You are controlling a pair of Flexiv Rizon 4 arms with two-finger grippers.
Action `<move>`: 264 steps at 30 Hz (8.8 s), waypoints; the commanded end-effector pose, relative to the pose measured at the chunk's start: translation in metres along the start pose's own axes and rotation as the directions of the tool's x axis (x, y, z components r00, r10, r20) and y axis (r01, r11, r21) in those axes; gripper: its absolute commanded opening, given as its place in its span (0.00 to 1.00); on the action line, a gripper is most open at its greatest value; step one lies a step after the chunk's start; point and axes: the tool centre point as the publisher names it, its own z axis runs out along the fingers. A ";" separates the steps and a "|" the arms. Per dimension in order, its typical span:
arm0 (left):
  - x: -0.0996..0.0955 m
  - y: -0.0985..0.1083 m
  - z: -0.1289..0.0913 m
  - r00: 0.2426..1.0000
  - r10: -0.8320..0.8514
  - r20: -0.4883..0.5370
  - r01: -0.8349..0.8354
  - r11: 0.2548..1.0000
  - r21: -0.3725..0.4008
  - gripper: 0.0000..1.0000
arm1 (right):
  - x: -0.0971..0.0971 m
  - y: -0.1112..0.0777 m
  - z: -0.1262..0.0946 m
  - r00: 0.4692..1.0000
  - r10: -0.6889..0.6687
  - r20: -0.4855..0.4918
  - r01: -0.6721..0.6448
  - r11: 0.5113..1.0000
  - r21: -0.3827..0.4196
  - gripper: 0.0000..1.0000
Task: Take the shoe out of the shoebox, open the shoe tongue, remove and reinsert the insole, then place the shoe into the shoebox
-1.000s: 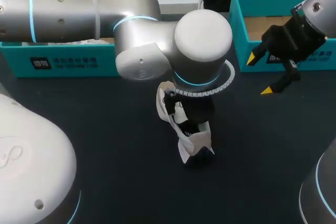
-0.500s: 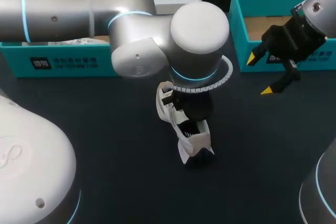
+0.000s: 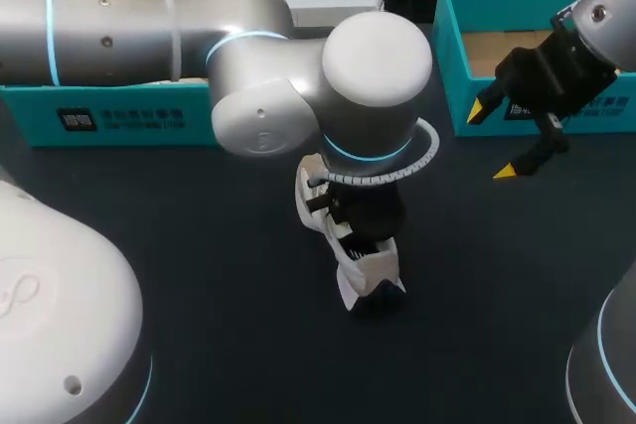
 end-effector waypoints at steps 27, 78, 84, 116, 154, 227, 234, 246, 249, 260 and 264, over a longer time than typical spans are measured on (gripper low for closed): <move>0.015 -0.003 -0.050 0.837 -0.543 -0.066 0.547 0.831 0.100 1.00 | -0.001 0.000 0.001 1.000 0.001 -0.002 -0.001 1.000 0.003 1.00; 0.010 -0.112 0.006 0.165 -0.961 -0.222 0.986 0.161 0.036 0.85 | -0.001 0.000 0.001 1.000 0.001 -0.002 -0.001 1.000 0.003 1.00; 0.014 -0.119 0.019 0.161 -0.963 -0.216 0.987 0.162 0.016 0.83 | -0.001 0.000 0.001 1.000 0.001 -0.002 -0.001 1.000 0.003 1.00; 0.048 -0.079 -0.067 0.133 -0.937 -0.322 0.983 0.166 -0.078 0.00 | -0.001 0.000 0.001 1.000 0.001 -0.002 -0.001 1.000 0.003 1.00; 0.120 0.074 -0.159 0.447 -0.807 -0.386 0.892 0.433 0.127 0.00 | -0.001 0.000 0.001 1.000 0.001 -0.002 -0.001 1.000 0.003 1.00; 0.316 0.461 -0.074 0.576 -0.744 -0.339 0.804 0.590 0.071 0.00 | -0.001 0.000 0.001 1.000 0.001 -0.002 -0.001 1.000 0.003 1.00; 0.326 0.503 -0.056 0.583 -0.738 -0.341 0.791 0.612 0.028 0.00 | -0.001 0.000 0.001 1.000 0.001 -0.002 -0.001 1.000 0.003 1.00; 0.330 0.538 -0.044 0.560 -0.738 -0.376 0.804 0.594 0.031 0.00 | -0.001 0.000 0.001 1.000 0.001 -0.002 -0.001 1.000 0.003 1.00; 0.330 0.538 -0.044 0.560 -0.738 -0.376 0.804 0.594 0.031 0.00 | -0.001 0.000 0.001 1.000 0.001 -0.002 -0.001 1.000 0.003 1.00; 0.332 0.534 -0.046 0.690 -0.627 -0.362 0.688 0.723 0.061 0.00 | -0.001 0.000 0.001 1.000 0.001 -0.002 -0.001 1.000 0.003 1.00; 0.347 0.542 -0.051 0.949 -0.153 -0.275 0.205 0.964 0.170 0.00 | -0.001 0.000 0.001 1.000 0.001 -0.002 -0.001 1.000 0.003 1.00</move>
